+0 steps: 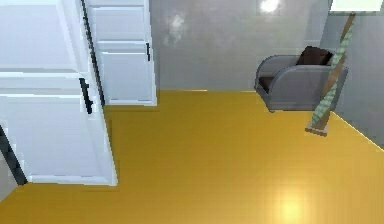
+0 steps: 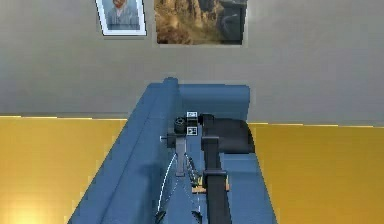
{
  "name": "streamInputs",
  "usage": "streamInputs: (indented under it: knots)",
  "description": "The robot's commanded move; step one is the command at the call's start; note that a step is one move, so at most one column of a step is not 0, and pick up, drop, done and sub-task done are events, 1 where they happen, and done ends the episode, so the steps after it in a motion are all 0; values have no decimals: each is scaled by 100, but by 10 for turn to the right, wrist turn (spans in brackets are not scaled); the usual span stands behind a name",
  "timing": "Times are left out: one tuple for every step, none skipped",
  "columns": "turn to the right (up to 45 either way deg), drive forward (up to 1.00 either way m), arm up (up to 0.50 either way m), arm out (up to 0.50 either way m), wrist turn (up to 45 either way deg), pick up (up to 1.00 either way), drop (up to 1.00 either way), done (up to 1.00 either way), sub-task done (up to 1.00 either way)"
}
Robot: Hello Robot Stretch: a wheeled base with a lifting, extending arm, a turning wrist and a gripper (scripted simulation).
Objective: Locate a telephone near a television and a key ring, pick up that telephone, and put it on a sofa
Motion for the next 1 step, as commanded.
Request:
streamInputs:
  knots:
    - [0, 0, 0, 0, 0, 0, 0, 100, 0]
